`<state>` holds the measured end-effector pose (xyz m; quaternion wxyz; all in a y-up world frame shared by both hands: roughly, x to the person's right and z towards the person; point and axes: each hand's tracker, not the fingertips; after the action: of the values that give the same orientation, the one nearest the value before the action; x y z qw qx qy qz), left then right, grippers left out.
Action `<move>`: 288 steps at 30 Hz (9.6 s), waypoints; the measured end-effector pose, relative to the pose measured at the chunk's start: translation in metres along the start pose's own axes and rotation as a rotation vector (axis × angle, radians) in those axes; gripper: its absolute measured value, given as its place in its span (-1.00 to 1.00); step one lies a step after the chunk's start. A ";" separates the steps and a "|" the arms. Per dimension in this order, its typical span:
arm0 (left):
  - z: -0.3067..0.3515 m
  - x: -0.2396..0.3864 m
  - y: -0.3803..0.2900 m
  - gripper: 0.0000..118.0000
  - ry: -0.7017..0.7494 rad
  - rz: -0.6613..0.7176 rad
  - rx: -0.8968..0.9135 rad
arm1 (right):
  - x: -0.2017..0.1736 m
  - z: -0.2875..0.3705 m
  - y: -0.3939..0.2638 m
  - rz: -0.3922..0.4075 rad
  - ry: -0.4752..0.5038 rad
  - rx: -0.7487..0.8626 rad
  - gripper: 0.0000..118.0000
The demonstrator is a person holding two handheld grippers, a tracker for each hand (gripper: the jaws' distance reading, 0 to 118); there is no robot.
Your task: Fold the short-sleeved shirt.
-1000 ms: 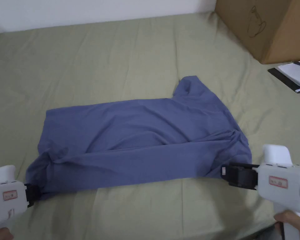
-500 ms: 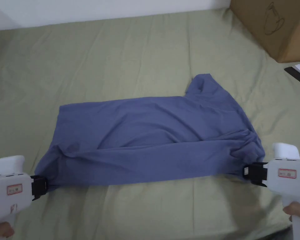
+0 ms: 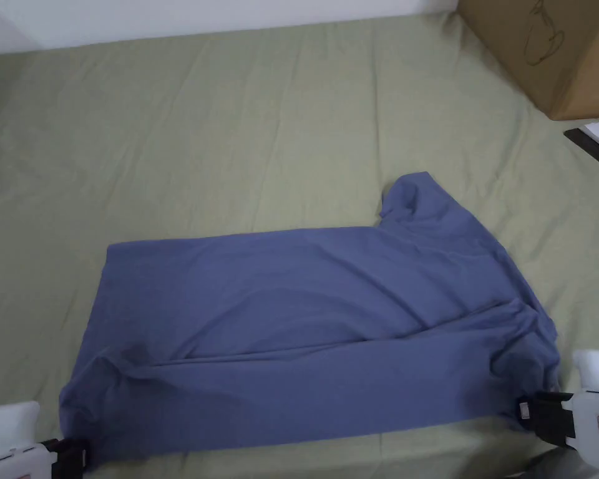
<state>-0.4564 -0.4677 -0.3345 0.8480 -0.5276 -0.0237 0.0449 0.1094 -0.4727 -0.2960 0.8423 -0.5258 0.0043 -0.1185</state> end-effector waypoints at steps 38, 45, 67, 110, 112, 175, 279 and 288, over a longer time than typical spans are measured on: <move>-0.016 0.042 0.134 -1.00 0.011 0.044 0.181 | 0.003 -0.144 0.279 -0.064 -0.059 -0.053 0.20; -0.026 0.032 0.155 -0.85 0.006 0.080 0.143 | -0.011 -0.144 0.280 0.006 -0.141 -0.037 -0.13; -0.141 0.053 0.273 -0.77 0.155 0.083 0.063 | -0.028 -0.120 0.287 0.134 -0.159 0.003 -0.98; 0.033 -0.007 0.022 0.94 -0.075 0.031 0.120 | -0.035 0.056 0.040 0.215 0.037 0.057 0.43; 0.045 -0.011 0.024 0.93 -0.098 0.052 0.118 | -0.050 0.071 0.047 0.219 0.105 0.121 0.30; 0.032 0.167 0.116 -0.82 -0.605 0.052 -0.067 | -0.101 0.037 0.043 -0.030 0.400 0.171 -1.00; 0.023 -0.147 0.090 -0.88 -0.518 0.367 -0.158 | -0.191 0.105 0.028 0.270 0.102 0.708 -1.00; 0.066 -0.044 0.127 -0.87 -0.387 0.342 -0.180 | -0.173 0.105 0.026 0.238 0.122 0.704 -1.00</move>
<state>-0.5121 -0.3575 -0.4185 0.7577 -0.5786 -0.0998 0.2849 -0.0397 -0.3335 -0.2919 0.9776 -0.1918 0.0745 -0.0448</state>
